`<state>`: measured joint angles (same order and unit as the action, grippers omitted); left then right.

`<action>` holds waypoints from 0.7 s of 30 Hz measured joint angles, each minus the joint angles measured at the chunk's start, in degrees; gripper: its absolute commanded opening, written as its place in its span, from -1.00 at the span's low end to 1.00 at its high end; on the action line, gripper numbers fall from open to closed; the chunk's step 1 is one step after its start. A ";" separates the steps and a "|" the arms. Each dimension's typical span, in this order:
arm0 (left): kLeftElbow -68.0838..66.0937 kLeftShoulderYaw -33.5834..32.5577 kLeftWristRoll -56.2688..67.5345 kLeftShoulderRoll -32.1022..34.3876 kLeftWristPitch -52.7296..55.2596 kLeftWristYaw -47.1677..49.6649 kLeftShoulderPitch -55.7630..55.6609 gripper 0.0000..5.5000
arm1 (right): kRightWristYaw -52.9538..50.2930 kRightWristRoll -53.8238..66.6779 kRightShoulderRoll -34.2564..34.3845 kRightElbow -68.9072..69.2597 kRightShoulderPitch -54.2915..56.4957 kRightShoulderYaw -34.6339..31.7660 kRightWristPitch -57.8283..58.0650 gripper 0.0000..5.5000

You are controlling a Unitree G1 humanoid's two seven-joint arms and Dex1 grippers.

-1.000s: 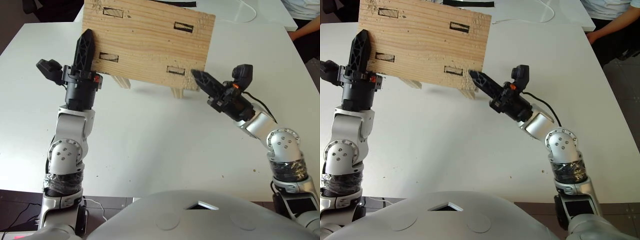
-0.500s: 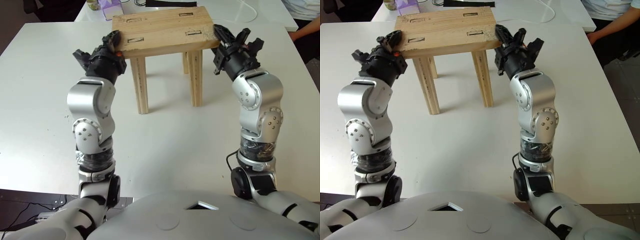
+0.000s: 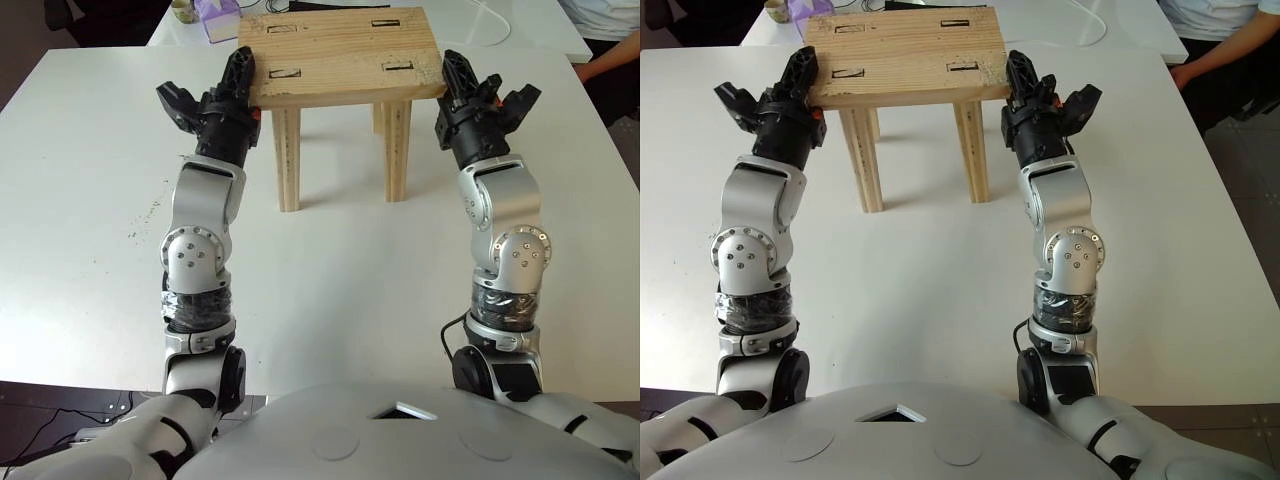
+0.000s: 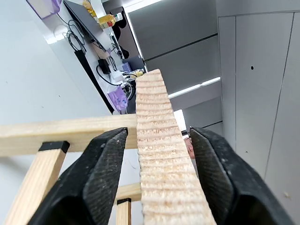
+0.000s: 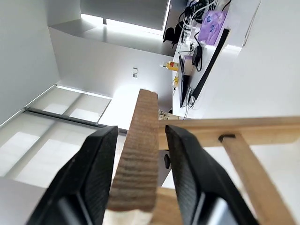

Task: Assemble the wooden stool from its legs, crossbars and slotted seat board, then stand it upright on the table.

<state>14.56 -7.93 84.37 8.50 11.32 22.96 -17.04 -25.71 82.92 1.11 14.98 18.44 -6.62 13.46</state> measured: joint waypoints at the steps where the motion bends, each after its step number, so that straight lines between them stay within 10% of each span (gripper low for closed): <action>1: -0.18 -1.45 -0.33 -0.01 0.54 -0.54 -0.09 0.11 | 0.34 -0.45 -0.04 -0.22 -0.36 -1.56 -0.02 -0.13; 10: -2.65 -7.18 -4.42 0.28 3.48 -0.55 -1.73 0.61 | 3.44 -6.80 -0.37 2.50 3.95 -2.63 1.08 0.34; 21: 5.75 -4.78 -50.49 13.83 3.14 3.30 0.54 0.43 | 5.16 -46.07 -13.31 -6.19 10.35 5.15 3.48 0.27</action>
<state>20.31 -12.71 33.88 22.33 14.47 26.26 -16.50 -20.55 36.84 -12.19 8.79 28.79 -1.47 16.94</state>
